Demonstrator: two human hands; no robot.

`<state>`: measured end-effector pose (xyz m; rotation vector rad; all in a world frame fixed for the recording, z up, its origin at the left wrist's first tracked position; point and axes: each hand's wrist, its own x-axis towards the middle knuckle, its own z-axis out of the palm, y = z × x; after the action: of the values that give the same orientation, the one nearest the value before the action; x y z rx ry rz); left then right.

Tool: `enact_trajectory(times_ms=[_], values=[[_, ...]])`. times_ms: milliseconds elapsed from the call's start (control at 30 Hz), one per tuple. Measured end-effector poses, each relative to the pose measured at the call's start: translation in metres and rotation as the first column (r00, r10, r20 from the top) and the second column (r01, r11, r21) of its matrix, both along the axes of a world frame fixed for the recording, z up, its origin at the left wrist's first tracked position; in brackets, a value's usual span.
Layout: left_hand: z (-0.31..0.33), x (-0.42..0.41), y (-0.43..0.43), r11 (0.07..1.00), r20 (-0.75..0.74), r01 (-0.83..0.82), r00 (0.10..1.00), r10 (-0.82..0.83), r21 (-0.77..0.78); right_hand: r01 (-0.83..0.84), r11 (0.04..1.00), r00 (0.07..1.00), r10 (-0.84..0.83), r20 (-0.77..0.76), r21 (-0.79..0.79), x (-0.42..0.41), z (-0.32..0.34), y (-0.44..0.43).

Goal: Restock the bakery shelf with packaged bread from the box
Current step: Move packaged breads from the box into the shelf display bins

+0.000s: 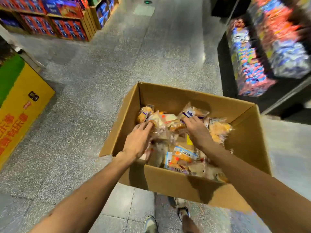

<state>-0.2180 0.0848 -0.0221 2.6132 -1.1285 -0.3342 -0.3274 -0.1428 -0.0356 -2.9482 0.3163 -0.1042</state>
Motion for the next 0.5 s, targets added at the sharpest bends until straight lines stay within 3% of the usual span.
enact_trajectory(times_ms=[133,267,433,500], values=[[0.041,-0.014,-0.002,0.978,0.125,0.191,0.976,-0.179,-0.089,0.008,0.994,0.997,0.000,0.080,-0.105,-0.047,0.041,0.003],[0.063,-0.029,-0.018,0.909,0.306,0.397,0.887,-0.345,-0.125,0.100,0.978,0.994,-0.106,-0.022,-0.184,-0.088,0.088,0.008],[0.103,-0.067,-0.066,0.765,0.429,0.622,0.745,-0.510,-0.170,0.258,0.938,0.965,-0.242,0.097,-0.231,-0.174,0.153,-0.001],[0.128,-0.097,-0.091,0.695,0.496,0.692,0.682,-0.538,-0.198,0.380,0.903,0.915,-0.335,0.226,-0.199,-0.223,0.183,0.004]])
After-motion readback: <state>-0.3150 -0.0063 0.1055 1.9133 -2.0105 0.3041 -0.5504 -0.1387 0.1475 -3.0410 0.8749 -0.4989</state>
